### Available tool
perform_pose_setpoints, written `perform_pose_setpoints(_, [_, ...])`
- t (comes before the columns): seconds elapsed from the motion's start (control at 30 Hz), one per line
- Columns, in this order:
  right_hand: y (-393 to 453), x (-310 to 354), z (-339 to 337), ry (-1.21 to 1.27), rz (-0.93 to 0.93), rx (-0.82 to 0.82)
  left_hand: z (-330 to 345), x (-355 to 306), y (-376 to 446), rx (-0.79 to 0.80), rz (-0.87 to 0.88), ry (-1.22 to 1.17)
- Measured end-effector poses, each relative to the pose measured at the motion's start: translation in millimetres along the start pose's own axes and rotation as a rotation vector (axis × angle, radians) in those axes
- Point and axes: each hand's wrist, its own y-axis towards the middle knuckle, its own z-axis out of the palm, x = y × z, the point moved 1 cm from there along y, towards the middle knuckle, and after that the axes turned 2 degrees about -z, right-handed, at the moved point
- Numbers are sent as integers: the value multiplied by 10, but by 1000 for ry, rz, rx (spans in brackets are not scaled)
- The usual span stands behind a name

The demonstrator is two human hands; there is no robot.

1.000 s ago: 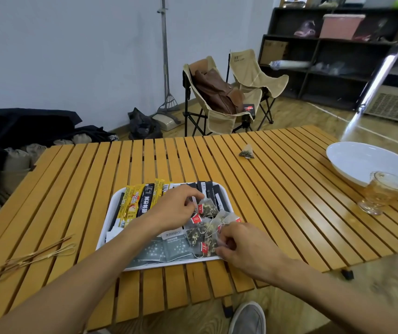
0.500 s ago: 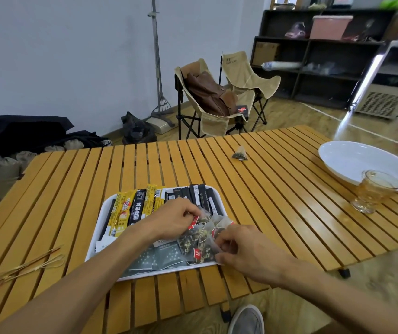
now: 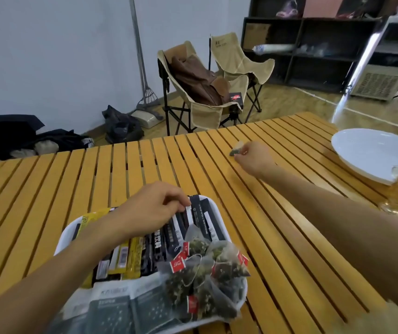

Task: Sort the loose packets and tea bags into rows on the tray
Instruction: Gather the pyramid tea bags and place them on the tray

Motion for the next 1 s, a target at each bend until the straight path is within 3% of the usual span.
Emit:
perform_pose_setpoints(0.13, [550, -99, 253, -114, 142, -21, 45, 30, 5, 13, 52, -36])
perform_pose_setpoints(0.27, [659, -152, 375, -285, 102, -54, 73, 70, -6, -1, 49, -30])
perform_pose_setpoints(0.37, [519, -164, 310, -255, 57, -36, 57, 59, -69, -3, 35, -14])
perform_pose_setpoints(0.6, [-610, 71, -207, 7, -105, 120, -110, -179, -500, -58, 33, 18])
perform_pose_setpoints(0.8, [-1877, 408, -909, 2, -393, 257, -266, -367, -1042, -108, 25, 54])
perform_pose_setpoints(1.0, [-2475, 525, -943, 0, -362, 368, -359, -390, -1561, -199, -18, 39])
